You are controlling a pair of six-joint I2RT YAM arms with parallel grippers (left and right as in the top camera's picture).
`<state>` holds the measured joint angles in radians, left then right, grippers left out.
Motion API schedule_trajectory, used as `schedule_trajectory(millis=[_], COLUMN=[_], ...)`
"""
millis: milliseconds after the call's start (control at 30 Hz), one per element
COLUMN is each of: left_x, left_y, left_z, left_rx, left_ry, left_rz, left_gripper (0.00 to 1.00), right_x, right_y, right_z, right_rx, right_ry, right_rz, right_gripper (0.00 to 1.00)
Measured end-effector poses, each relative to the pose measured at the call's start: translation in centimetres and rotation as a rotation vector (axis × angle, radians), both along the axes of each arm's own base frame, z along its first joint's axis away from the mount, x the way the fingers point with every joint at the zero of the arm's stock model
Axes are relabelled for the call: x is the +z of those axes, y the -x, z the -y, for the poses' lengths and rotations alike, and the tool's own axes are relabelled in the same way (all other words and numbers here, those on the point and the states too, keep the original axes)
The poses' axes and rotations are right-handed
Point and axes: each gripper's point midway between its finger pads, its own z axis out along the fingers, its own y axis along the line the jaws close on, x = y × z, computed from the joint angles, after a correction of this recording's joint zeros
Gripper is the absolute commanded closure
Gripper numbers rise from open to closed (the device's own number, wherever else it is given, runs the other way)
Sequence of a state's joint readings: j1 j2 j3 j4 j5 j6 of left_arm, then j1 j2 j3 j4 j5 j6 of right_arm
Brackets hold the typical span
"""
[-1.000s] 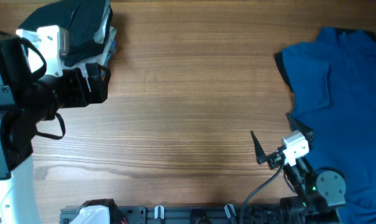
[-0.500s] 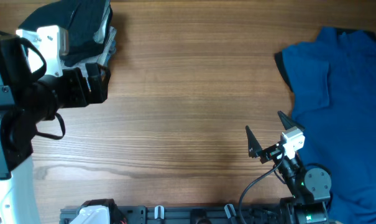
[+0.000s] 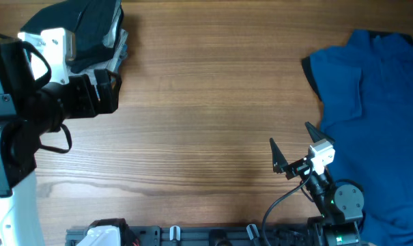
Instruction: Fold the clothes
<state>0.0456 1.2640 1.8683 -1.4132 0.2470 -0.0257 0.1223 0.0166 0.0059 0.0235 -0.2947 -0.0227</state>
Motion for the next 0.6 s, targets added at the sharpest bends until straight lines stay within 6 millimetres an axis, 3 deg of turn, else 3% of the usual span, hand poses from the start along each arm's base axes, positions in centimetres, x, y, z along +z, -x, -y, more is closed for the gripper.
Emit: schedule_trajectory(millis=[133, 267, 367, 467, 600], left_x=[0.6, 4.6, 5.3, 2.9, -3.1], left_y=[-0.1, -1.2, -0.2, 1.5, 3.8], left_z=[-0.1, -0.3, -0.1, 0.2, 0.3], left_rx=[0.001, 0.007, 0.001, -0.012, -0.028], left_ry=[-0.01, -0.029, -0.035, -0.035, -0.021], left_rz=[0.039, 0.328, 0.497, 0.59, 0.659], left_gripper=[0.0, 0.0, 0.0, 0.0, 0.0], right_x=[0.0, 0.0, 0.0, 0.1, 0.1], right_y=[0.0, 0.0, 0.0, 0.0, 0.0], right_z=[0.0, 0.0, 0.0, 0.0, 0.1], right_rx=[0.0, 0.0, 0.0, -0.003, -0.003], right_ry=[0.0, 0.0, 0.0, 0.0, -0.001], right_rz=[0.0, 0.001, 0.001, 0.002, 0.002], right_gripper=[0.0, 0.0, 0.0, 0.0, 0.0])
